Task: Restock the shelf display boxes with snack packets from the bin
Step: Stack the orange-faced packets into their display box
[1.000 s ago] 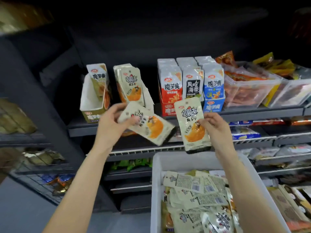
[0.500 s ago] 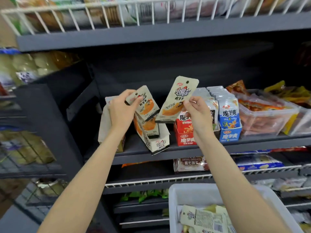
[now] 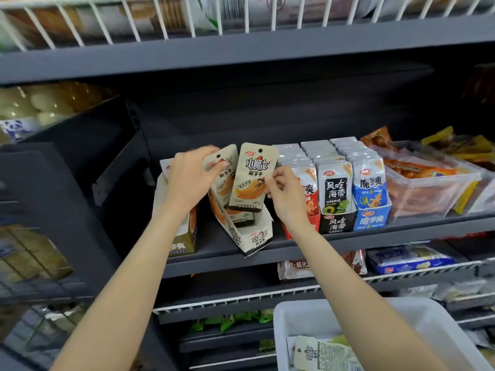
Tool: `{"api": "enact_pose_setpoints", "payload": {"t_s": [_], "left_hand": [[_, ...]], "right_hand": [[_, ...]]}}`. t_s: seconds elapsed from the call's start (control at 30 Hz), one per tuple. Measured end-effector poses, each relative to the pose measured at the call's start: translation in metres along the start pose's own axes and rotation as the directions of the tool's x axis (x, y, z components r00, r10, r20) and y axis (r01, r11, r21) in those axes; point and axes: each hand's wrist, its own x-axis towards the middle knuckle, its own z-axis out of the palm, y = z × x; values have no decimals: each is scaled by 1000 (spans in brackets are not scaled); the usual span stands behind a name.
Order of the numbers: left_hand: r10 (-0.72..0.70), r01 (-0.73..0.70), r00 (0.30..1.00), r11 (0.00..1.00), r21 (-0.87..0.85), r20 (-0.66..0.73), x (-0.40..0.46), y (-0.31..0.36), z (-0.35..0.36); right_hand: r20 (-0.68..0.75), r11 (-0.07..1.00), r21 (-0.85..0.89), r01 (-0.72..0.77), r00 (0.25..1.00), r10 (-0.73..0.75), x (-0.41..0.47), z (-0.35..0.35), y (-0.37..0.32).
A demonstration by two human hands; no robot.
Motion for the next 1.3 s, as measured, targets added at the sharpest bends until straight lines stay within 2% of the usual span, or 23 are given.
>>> {"api": "enact_pose_setpoints", "payload": {"t_s": [0.1, 0.17, 0.27, 0.37, 0.47, 0.6, 0.67, 0.77, 0.87, 0.93, 1.03, 1.13, 1.23, 1.3], "left_hand": [[-1, -8, 992, 998, 66, 129, 0, -6, 21], [-43, 26, 986, 994, 103, 164, -2, -13, 33], [-85, 71, 985, 993, 95, 151, -10, -23, 43], [-58, 39, 992, 986, 164, 113, -16, -27, 47], [-78, 67, 995, 985, 161, 65, -21, -27, 47], [-140, 138, 988, 990, 31, 63, -31, -31, 49], [-156, 156, 985, 988, 13, 77, -37, -31, 49], [-138, 137, 990, 990, 22, 40, -49, -27, 48], [-28, 28, 998, 1000, -3, -54, -67, -16, 42], [85, -89, 987, 996, -29, -137, -85, -3, 39], [229, -254, 943, 964, -79, -243, -118, 18, 44], [298, -340, 931, 919, -198, -213, -161, 38, 57], [332, -308, 943, 895, -323, 19, -208, 55, 78], [309, -216, 907, 925, -311, 287, -235, 65, 96]], "right_hand": [[-29, 992, -108, 66, 997, -70, -1, 2, 2], [-42, 975, -187, 117, 991, -127, -1, 4, 2], [2, 941, -285, 182, 982, -189, 0, 9, -3], [56, 878, -432, 206, 978, -202, 4, 20, -7], [94, 773, -604, 195, 980, -174, 8, 33, -8], [181, 557, -798, 230, 973, -143, 5, 40, -9], [202, 527, -810, 255, 967, -158, 1, 42, -8], [161, 581, -764, 280, 955, -248, -6, 42, 1], [85, 682, -600, 418, 881, -465, -23, 26, 9], [103, 752, -423, 506, 851, -515, -42, 7, 12], [97, 831, -282, 479, 876, -472, -76, -30, 23], [157, 860, -307, 408, 913, -377, -111, -72, 53], [315, 868, -409, 281, 936, -155, -144, -115, 96], [396, 868, -476, 143, 916, 66, -167, -139, 128]]}}
